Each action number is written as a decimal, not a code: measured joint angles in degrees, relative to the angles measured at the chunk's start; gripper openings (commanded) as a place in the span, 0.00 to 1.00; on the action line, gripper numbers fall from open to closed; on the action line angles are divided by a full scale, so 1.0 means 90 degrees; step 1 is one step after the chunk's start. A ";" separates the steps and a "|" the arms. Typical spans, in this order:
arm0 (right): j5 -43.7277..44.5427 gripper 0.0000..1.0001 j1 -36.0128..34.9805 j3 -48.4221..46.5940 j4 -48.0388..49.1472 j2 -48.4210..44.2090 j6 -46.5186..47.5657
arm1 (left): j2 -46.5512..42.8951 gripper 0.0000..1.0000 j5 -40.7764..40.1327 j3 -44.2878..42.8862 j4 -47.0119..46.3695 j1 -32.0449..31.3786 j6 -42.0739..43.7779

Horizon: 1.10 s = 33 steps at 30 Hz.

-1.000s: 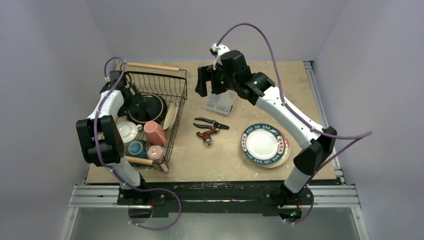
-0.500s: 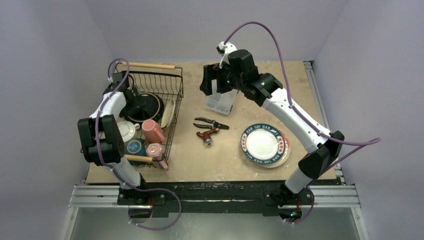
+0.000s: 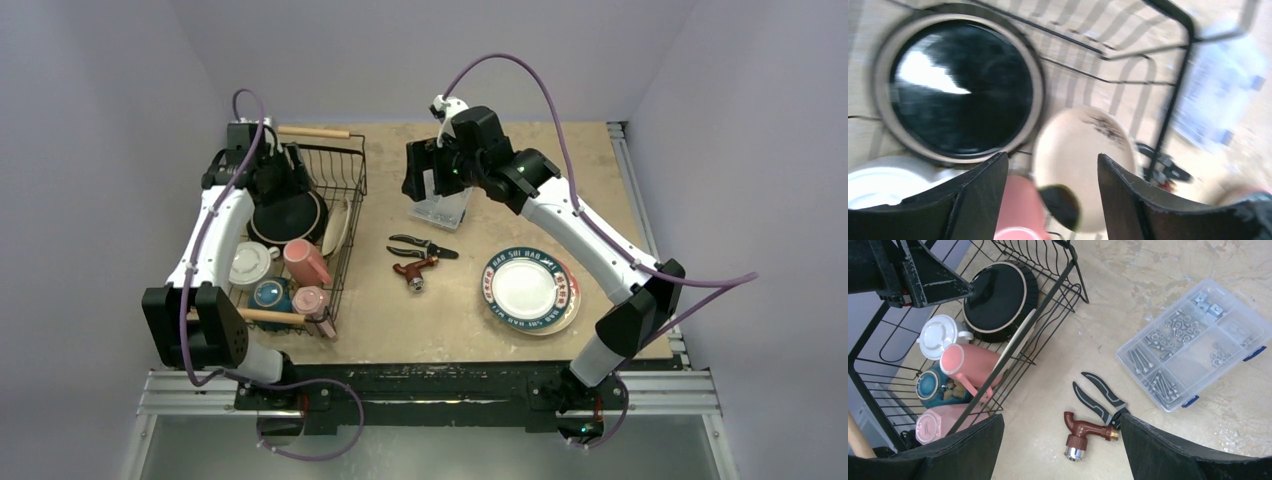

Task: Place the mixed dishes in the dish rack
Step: Pick up the plate from the dish rack.

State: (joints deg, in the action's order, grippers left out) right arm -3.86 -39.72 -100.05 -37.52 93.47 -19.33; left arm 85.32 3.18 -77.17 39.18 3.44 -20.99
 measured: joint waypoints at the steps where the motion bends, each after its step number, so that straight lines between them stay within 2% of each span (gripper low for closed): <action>1: 0.0002 0.87 0.0000 0.0000 -0.0051 0.0000 0.0000 | -0.0053 0.68 0.0282 0.0000 0.0000 -0.0100 -0.0063; 4: 0.0002 0.87 0.0000 0.0007 -0.0192 0.0000 0.0000 | -0.0053 0.69 0.0959 0.0000 0.0000 -0.0542 -0.0457; 11: 0.0027 0.88 0.0007 0.0158 -0.0282 -0.0002 0.0007 | 0.0265 0.51 0.1173 -0.0070 -0.0024 -0.1494 -0.1375; 19: 0.0151 0.88 0.0160 0.0374 -0.0323 -0.0126 0.0036 | 0.0444 0.33 0.0712 -0.0243 0.0141 -0.1552 -0.1411; 22: 0.0155 0.88 0.0214 0.0430 -0.0347 -0.0216 0.0039 | 0.0449 0.30 0.0571 -0.0372 0.0143 -0.1552 -0.1384; 25: 0.0153 0.88 0.0240 0.0430 -0.0359 -0.0270 0.0061 | 0.0503 0.29 0.0442 -0.0500 0.0221 -0.1552 -0.1382; 33: 0.0153 0.88 0.0262 0.0430 -0.0359 -0.0284 0.0109 | 0.0911 0.40 0.0299 -0.0568 0.0396 -0.1559 -0.1382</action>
State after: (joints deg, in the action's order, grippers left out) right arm -2.48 -37.36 -96.18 -40.75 90.91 -18.35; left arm 93.51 5.87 -82.28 42.74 -10.59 -33.43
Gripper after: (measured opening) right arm 0.878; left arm 0.372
